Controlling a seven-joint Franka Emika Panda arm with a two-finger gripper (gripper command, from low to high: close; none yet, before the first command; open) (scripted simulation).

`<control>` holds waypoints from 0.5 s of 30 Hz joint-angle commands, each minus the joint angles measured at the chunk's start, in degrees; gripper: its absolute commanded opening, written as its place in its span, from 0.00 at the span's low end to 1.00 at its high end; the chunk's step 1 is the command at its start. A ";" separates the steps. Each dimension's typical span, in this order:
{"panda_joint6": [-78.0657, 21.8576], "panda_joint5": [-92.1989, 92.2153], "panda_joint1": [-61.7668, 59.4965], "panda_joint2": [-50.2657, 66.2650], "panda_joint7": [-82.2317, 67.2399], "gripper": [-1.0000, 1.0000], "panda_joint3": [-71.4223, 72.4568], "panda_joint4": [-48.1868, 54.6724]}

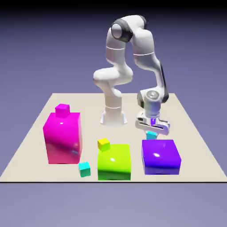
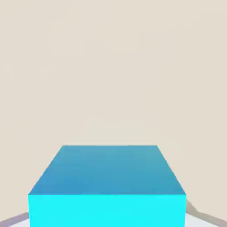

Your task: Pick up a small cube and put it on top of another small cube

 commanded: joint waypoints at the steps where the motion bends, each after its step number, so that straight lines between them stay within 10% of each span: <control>1: -1.86 -0.31 0.04 -2.08 0.40 0.00 -0.17 -0.30; 15: -17.41 -11.56 -6.82 -5.18 -18.53 0.00 -16.27 14.12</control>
